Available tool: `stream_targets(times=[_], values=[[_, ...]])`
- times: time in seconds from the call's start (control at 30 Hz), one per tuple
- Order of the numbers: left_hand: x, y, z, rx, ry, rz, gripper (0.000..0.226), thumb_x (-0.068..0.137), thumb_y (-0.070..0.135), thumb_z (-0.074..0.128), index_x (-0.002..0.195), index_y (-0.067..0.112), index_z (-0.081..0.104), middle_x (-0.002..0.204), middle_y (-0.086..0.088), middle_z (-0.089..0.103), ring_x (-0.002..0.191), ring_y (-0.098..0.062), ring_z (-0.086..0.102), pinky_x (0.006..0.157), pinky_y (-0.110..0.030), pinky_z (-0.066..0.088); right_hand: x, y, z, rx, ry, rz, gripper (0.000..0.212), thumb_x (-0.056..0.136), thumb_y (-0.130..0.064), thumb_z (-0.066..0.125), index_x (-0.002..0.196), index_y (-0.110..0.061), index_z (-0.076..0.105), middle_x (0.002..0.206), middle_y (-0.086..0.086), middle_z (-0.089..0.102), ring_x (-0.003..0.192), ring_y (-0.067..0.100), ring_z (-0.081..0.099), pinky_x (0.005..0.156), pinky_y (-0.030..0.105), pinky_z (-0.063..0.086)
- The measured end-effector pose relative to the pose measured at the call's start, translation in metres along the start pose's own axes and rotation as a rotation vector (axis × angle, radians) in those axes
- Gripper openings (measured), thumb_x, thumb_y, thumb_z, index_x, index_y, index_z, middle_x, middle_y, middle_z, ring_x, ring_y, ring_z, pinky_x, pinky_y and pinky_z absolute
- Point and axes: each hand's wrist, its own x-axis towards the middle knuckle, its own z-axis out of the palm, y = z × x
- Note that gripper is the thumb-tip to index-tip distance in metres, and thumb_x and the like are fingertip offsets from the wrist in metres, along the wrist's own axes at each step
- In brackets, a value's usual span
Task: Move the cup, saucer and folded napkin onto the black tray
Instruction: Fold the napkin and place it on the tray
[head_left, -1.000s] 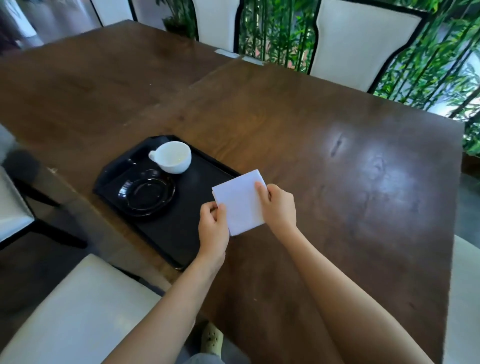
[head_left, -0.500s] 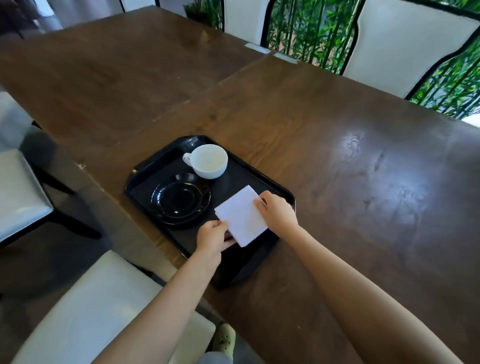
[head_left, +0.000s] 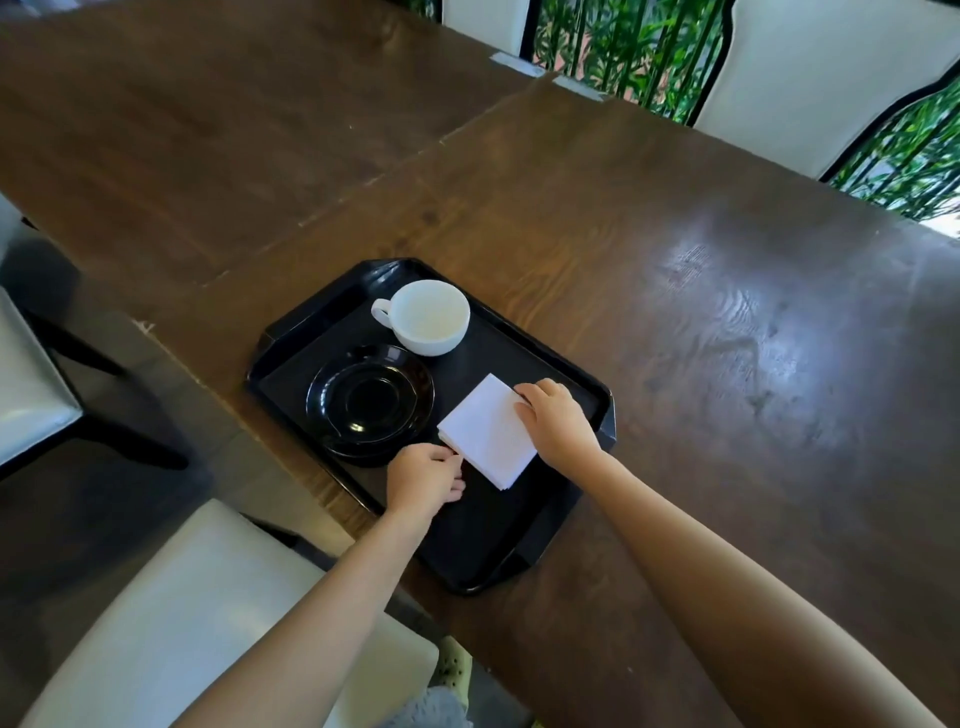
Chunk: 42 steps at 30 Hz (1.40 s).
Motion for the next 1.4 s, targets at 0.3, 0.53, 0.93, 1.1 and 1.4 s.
stream_targets(times=[0.3,0.53,0.93,1.1,1.4], values=[[0.003,-0.005,-0.001,0.773,0.009,0.817,0.044,0.095,0.004,0.041,0.138,0.010,0.041,0.150,-0.006,0.034,0.142,-0.019,0.020,0.115,-0.029,0.021,-0.034,-0.007,0.015,-0.211,-0.113,-0.107,0.110,0.076,-0.071,0.051,0.149,-0.007,0.001,0.160,0.010,0.003,0.147,0.023,0.002,0.120,0.039,0.005],[0.012,-0.018,0.003,0.856,-0.054,0.790,0.044,0.095,0.008,0.044,0.139,0.011,0.038,0.152,-0.005,0.032,0.144,-0.016,0.012,0.115,-0.029,0.018,-0.036,-0.009,0.014,-0.175,-0.140,-0.093,0.112,0.076,-0.064,0.059,0.149,-0.006,-0.004,0.160,0.010,-0.005,0.147,0.022,-0.005,0.119,0.035,0.002],[0.064,0.070,-0.053,0.353,0.261,0.590,0.049,0.085,0.007,0.058,0.132,0.012,0.045,0.132,-0.008,0.054,0.125,-0.025,0.044,0.097,-0.029,0.034,0.051,-0.013,-0.032,0.263,-0.138,-0.054,0.097,0.080,-0.053,0.063,0.150,-0.019,0.005,0.160,0.001,0.008,0.146,0.019,0.010,0.117,0.039,0.018],[0.102,0.086,-0.057,0.301,0.171,0.314,0.045,0.082,0.006,0.058,0.125,0.017,0.050,0.125,-0.009,0.058,0.114,-0.024,0.052,0.083,-0.030,0.040,0.103,-0.029,-0.032,0.340,-0.227,-0.085,0.098,0.078,-0.042,0.072,0.149,-0.023,0.007,0.159,0.000,0.012,0.145,0.018,0.015,0.115,0.038,0.021],[0.119,0.095,-0.048,0.276,0.141,0.376,0.033,0.087,0.006,0.043,0.112,0.018,0.061,0.100,-0.001,0.065,0.091,-0.015,0.055,0.074,-0.028,0.043,0.127,-0.036,-0.007,0.599,-0.158,-0.170,0.081,0.072,-0.028,0.079,0.137,-0.026,0.032,0.138,-0.005,0.041,0.123,0.009,0.041,0.107,0.038,0.041]])
